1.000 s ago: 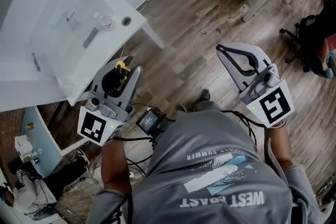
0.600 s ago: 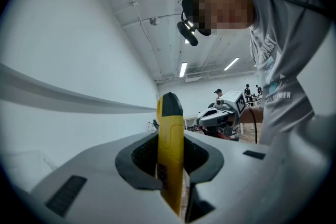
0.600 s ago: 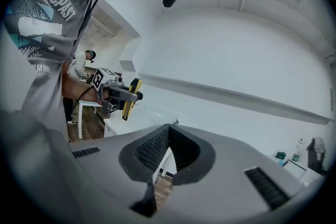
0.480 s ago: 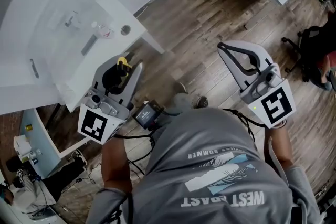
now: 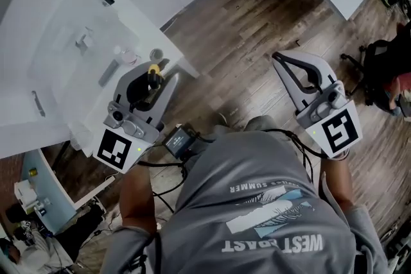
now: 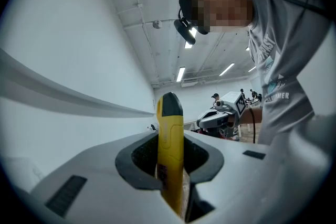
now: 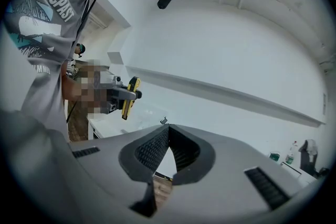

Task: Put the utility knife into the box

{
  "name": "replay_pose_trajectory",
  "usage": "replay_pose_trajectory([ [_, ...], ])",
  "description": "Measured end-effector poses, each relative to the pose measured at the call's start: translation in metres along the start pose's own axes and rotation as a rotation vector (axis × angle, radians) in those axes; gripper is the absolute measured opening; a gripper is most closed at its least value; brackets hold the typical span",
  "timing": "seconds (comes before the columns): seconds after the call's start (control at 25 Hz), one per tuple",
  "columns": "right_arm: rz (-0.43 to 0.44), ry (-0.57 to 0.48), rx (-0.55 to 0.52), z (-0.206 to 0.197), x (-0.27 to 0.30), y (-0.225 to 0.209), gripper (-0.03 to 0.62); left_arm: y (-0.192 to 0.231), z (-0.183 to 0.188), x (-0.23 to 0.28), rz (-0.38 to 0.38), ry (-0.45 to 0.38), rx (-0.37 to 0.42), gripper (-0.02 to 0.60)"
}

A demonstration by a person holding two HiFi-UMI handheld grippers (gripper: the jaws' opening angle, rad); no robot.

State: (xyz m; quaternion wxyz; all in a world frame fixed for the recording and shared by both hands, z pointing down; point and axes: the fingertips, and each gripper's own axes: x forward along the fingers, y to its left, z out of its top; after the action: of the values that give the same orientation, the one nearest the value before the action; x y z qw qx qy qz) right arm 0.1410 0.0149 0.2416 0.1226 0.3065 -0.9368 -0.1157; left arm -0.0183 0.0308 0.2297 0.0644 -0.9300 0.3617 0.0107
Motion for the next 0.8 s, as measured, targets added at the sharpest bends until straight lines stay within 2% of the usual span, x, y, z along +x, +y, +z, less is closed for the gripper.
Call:
replay_pose_trajectory([
  [0.12,0.016,0.009,0.003,-0.003,0.008,-0.007,0.011,0.009,-0.003,0.008,0.008,0.001,-0.022,0.087],
  [0.28,0.031,-0.006,-0.003,-0.008,0.011,-0.032,0.009,0.015,-0.004,0.033,0.013,0.011,0.000,0.087],
  [0.44,0.079,-0.029,0.013,-0.015,0.019,-0.057,0.011,0.021,-0.001,0.057,0.066,0.021,-0.004,0.087],
  [0.6,0.124,-0.063,0.011,-0.020,0.023,-0.091,0.009,0.027,-0.001,0.083,0.097,0.037,0.045,0.087],
  [0.8,0.177,-0.101,0.029,-0.026,0.035,-0.116,0.009,0.027,-0.008,0.106,0.154,0.066,0.035,0.087],
])
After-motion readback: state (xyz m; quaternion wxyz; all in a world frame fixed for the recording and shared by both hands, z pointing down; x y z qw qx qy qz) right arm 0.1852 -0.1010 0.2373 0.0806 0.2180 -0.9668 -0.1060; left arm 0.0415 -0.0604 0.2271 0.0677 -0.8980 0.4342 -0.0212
